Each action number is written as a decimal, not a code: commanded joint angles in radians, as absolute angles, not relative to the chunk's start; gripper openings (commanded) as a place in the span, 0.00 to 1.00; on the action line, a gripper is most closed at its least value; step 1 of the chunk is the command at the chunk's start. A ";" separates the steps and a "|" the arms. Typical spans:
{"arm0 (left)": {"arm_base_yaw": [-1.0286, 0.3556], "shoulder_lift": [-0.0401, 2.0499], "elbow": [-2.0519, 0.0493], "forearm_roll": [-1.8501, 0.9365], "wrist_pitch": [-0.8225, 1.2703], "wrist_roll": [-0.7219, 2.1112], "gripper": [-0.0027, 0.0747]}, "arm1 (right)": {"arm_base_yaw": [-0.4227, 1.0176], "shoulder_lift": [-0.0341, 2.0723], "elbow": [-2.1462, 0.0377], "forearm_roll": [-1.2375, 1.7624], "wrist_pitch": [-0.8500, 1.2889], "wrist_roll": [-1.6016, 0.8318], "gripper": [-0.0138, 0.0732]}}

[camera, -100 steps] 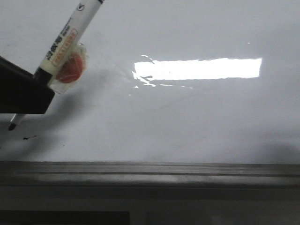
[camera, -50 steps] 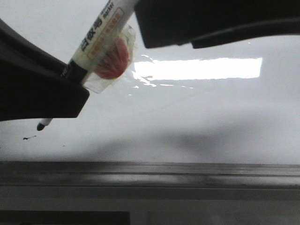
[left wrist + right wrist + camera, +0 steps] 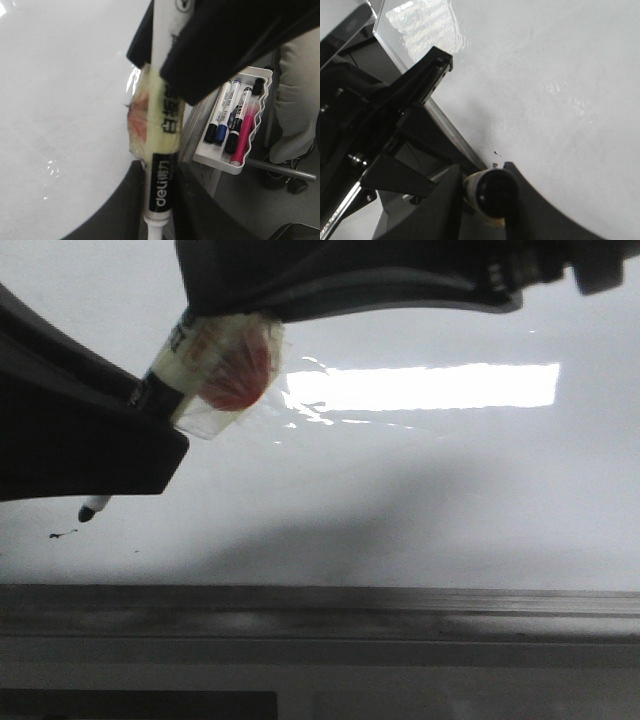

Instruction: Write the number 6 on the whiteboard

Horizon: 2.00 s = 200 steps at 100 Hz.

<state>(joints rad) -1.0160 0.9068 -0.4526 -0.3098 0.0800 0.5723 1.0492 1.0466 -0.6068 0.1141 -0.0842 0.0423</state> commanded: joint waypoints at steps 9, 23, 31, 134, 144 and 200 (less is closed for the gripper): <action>-1.024 0.897 -0.488 -0.312 0.000 0.571 0.01 | 1.051 1.062 -0.642 0.155 -0.212 0.034 0.13; -1.024 0.897 -0.488 -0.312 0.000 0.571 0.04 | 1.051 1.075 -0.642 0.167 -0.192 0.034 0.08; -1.024 0.897 -0.488 -0.312 0.000 0.571 0.18 | 1.051 1.077 -0.642 0.169 -0.176 0.034 0.08; -0.613 0.593 -0.490 -0.436 0.000 0.561 0.51 | 0.709 1.113 -0.850 0.145 -0.053 0.030 0.08; -0.613 0.593 -0.490 -0.436 0.000 0.561 0.51 | 0.755 1.209 -0.848 0.119 0.032 0.030 0.08; -0.613 0.593 -0.490 -0.436 0.000 0.561 0.51 | 0.795 1.209 -0.884 0.053 0.125 0.030 0.10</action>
